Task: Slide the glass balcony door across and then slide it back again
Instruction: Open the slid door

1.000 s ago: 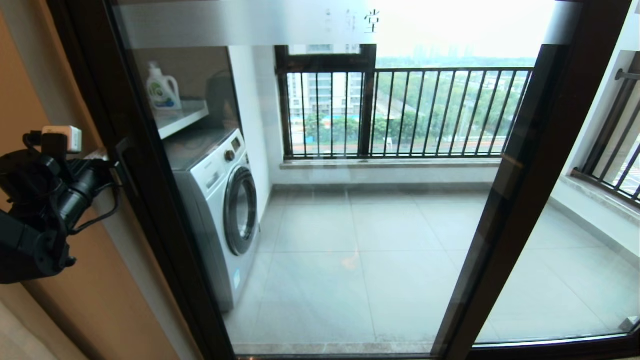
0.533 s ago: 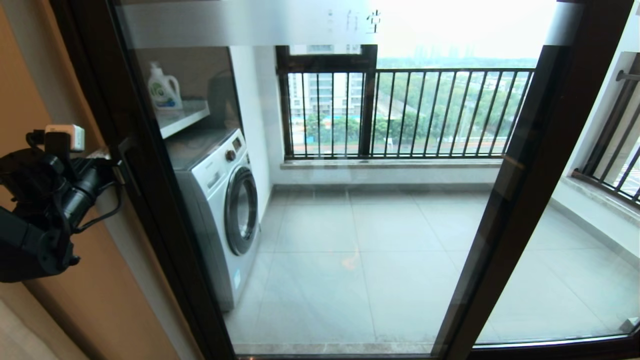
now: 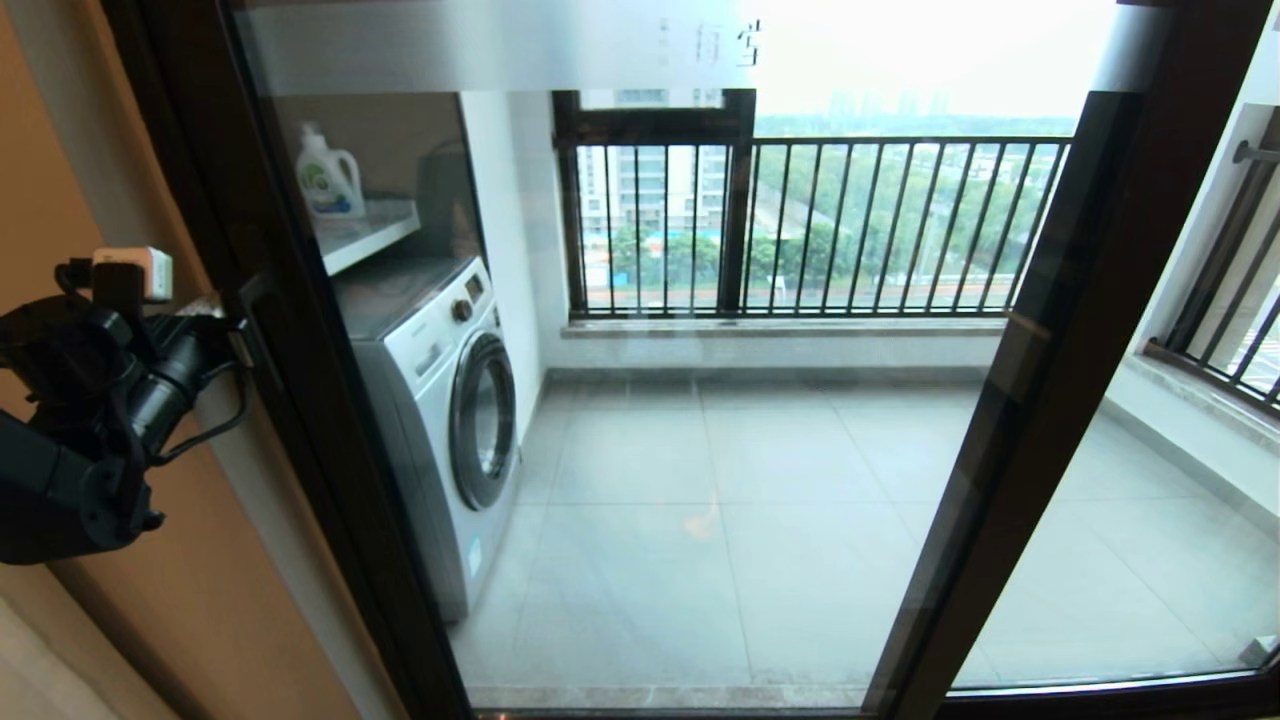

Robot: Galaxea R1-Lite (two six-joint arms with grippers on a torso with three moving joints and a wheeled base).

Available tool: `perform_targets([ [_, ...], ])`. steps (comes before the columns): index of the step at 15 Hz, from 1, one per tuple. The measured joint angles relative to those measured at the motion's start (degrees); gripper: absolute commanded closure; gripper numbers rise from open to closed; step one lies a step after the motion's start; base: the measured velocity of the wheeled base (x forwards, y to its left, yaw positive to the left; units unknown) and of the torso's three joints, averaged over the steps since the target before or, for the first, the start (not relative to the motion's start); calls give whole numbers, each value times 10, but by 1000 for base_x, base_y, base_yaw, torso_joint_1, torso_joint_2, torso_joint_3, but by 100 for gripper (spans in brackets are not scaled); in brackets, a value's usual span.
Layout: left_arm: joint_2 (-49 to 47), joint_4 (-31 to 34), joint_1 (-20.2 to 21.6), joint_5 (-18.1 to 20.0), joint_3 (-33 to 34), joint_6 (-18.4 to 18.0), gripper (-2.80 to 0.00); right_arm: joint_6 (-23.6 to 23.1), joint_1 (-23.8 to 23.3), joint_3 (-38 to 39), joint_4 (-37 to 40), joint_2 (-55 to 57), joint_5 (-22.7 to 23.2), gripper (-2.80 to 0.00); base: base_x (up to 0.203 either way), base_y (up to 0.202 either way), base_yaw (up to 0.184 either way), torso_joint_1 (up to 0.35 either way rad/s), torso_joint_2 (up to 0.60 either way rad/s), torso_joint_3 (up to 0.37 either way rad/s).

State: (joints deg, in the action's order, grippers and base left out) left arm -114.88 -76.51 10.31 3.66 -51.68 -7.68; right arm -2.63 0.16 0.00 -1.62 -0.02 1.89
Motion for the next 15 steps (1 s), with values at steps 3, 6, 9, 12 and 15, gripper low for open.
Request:
perform_targets([
  [3,4,0,-9,2,5,0,0,0,0,0,0,0,0,0,0,0,0,0,0,0],
  [6,6,0,-14,7,7,1,0,0,0,0,0,0,0,0,0,0,0,0,0,0],
  [9,8,-2,-16,10,7,0,0,0,0,0,0,0,0,0,0,0,0,0,0,0],
  [12,9,-1,-16,12,5,0,0,0,0,0,0,0,0,0,0,0,0,0,0,0],
  [15,9,-1,-29,10,8,-6,0,0,0,0,0,0,0,0,0,0,0,0,0,0],
])
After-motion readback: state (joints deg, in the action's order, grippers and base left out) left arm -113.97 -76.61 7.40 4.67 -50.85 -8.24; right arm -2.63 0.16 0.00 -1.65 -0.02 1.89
